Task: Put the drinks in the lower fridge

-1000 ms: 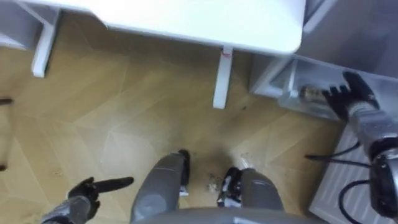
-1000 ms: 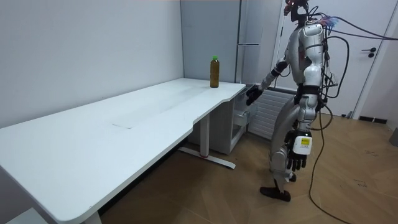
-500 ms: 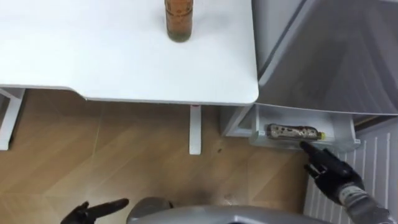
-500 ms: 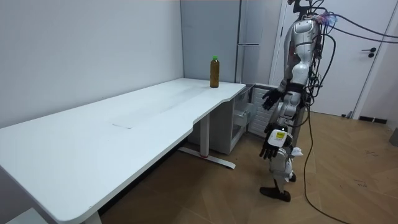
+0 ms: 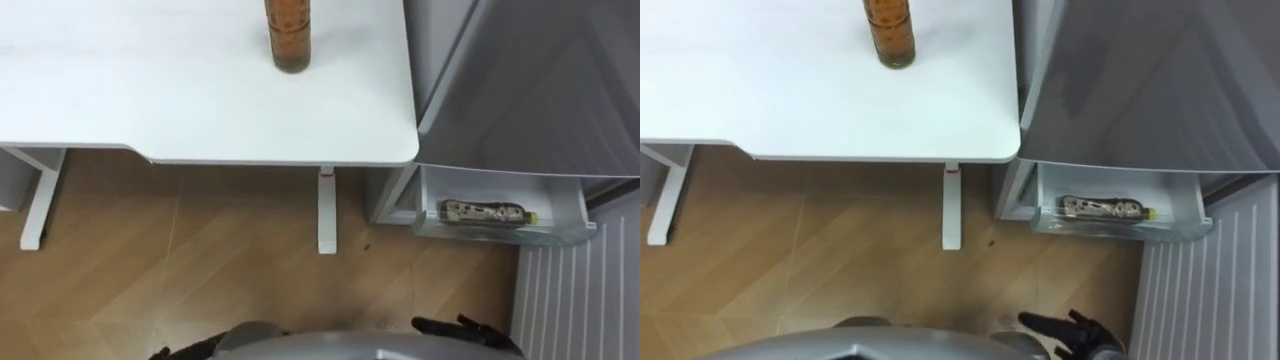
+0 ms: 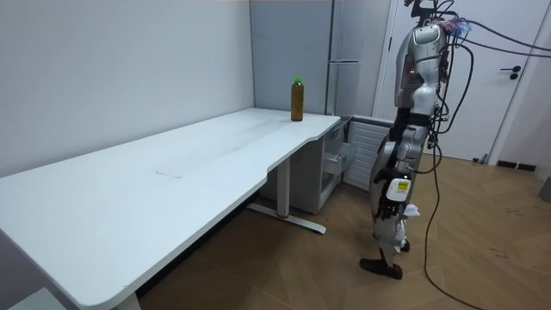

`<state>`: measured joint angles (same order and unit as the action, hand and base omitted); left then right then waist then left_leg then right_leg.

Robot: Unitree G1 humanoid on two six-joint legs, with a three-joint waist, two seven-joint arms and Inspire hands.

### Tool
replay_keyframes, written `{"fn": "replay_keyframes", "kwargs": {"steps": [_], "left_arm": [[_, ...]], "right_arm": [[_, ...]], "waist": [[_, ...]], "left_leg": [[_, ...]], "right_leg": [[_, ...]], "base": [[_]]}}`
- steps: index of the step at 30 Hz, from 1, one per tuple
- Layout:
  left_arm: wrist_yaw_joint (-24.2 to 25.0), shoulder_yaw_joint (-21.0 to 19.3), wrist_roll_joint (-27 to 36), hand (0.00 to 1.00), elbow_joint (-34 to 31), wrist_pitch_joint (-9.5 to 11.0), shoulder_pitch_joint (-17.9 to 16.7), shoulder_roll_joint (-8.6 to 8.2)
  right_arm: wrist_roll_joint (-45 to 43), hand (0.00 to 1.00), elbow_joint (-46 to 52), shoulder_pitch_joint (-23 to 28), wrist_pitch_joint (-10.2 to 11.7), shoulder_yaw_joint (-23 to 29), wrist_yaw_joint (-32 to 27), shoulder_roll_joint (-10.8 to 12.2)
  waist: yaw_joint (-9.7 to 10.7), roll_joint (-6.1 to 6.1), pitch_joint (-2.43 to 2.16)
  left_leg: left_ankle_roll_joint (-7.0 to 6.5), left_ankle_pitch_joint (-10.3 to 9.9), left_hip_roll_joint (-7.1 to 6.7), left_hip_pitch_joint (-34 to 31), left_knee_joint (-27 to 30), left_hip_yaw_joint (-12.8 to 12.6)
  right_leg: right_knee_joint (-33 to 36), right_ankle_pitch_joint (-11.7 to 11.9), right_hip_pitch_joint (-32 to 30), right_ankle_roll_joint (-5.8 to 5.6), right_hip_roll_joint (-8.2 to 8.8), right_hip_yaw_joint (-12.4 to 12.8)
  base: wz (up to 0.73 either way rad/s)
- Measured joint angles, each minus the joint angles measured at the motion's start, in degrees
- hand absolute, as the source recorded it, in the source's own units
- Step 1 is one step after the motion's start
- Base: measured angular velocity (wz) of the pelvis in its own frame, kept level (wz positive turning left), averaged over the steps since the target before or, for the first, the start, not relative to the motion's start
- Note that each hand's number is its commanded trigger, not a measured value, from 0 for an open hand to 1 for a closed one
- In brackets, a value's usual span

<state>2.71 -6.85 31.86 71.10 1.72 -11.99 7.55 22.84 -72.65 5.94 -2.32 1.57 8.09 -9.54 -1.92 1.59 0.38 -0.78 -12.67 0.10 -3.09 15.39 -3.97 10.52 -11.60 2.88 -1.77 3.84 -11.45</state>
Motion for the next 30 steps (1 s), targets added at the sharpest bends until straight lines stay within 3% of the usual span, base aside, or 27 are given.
{"fn": "replay_keyframes", "kwargs": {"steps": [4,5,7,10,16,18,20,23,27,30], "left_arm": [[-1.0,-2.3,0.0,0.0,0.6,-0.6,0.5,-0.19],[-1.7,-3.4,0.1,0.0,0.5,-0.8,0.5,-0.41],[-3.0,-5.0,0.1,0.0,0.4,-1.1,0.5,-0.6],[-6.5,-6.9,1.8,0.0,-0.4,-1.7,0.3,-0.82],[-16.7,-15.8,7.9,0.0,-7.2,-1.9,1.3,-1.65],[-21.6,-17.9,11.3,0.0,-11.7,-1.1,1.4,-1.58],[-25.5,-18.3,11.1,0.0,-17.7,-0.8,1.4,-1.7],[-31.6,-18.8,9.4,0.0,-27.8,1.8,1.9,-1.79],[-38.3,-18.6,2.8,0.0,-40.0,6.7,2.6,-1.79],[-42.7,-18.4,-3.5,0.0,-46.1,8.3,2.6,-2.06]], "right_arm": [[-4.5,0.0,-1.8,-1.9,0.0,0.2,-1.6,0.1],[-5.1,0.0,-2.4,-2.3,-0.1,0.2,-2.2,0.2],[-5.0,0.0,-2.9,-2.3,-0.2,0.2,-2.6,0.4],[-5.1,0.0,-3.0,-2.2,-0.3,-0.3,-3.7,0.9],[-9.4,0.0,-2.8,-2.7,-0.3,0.9,-4.4,0.8],[-10.2,0.0,-2.5,-2.9,-0.3,0.6,-5.3,0.8],[-11.8,0.0,-2.0,-2.9,-0.2,0.4,-5.8,0.8],[-16.1,0.0,-1.5,-3.2,0.1,0.4,-6.2,0.8],[-16.7,0.0,-0.9,-3.1,2.3,0.2,-6.4,0.9],[-16.5,0.0,-0.9,-2.2,3.2,-0.4,-6.4,1.1]], "waist": [[-0.2,-0.07,0.04],[-0.3,0.36,0.3],[-0.3,-0.01,0.38],[-0.5,0.02,0.43],[-3.2,-0.12,0.25],[-3.8,-0.37,-0.01],[-4.5,-0.45,-0.05],[-4.8,-0.74,-0.25],[-4.7,-0.74,-0.57],[-4.9,-0.84,-0.65]], "left_leg": [[0.03,0.0,-0.02,0.3,0.1,0.2],[0.03,0.0,-0.06,0.7,0.1,0.4],[0.03,0.0,-0.19,1.0,0.1,1.0],[0.04,-0.1,-0.43,1.6,-0.1,1.9],[0.22,0.0,-0.48,2.6,-0.7,2.6],[0.22,0.0,-0.51,2.8,-0.6,2.7],[0.22,0.0,-0.59,2.5,-0.6,3.1],[0.21,0.0,-0.72,2.3,-0.4,3.8],[0.2,0.1,-0.91,1.6,-0.3,4.7],[0.19,0.1,-0.96,2.0,-0.3,4.8]], "right_leg": [[0.0,0.0,0.4,0.0,-0.02,-0.4],[0.0,0.0,1.0,0.0,0.01,-0.6],[-0.2,0.0,1.7,-0.01,0.07,-1.4],[-0.9,0.0,2.8,-0.03,0.09,-2.1],[-0.9,-0.1,3.3,-0.08,0.04,-2.2],[-0.9,-0.1,3.5,-0.08,0.05,-2.3],[-0.9,-0.1,3.5,-0.07,0.07,-2.6],[-0.8,-0.1,3.7,-0.08,0.08,-3.2],[-0.9,-0.1,4.0,-0.08,0.14,-4.5],[-0.9,-0.1,4.2,-0.09,0.13,-4.5]], "base": [[0.07],[0.09],[0.17],[0.14],[0.0],[0.0],[0.08],[0.12],[0.11],[0.06]]}}
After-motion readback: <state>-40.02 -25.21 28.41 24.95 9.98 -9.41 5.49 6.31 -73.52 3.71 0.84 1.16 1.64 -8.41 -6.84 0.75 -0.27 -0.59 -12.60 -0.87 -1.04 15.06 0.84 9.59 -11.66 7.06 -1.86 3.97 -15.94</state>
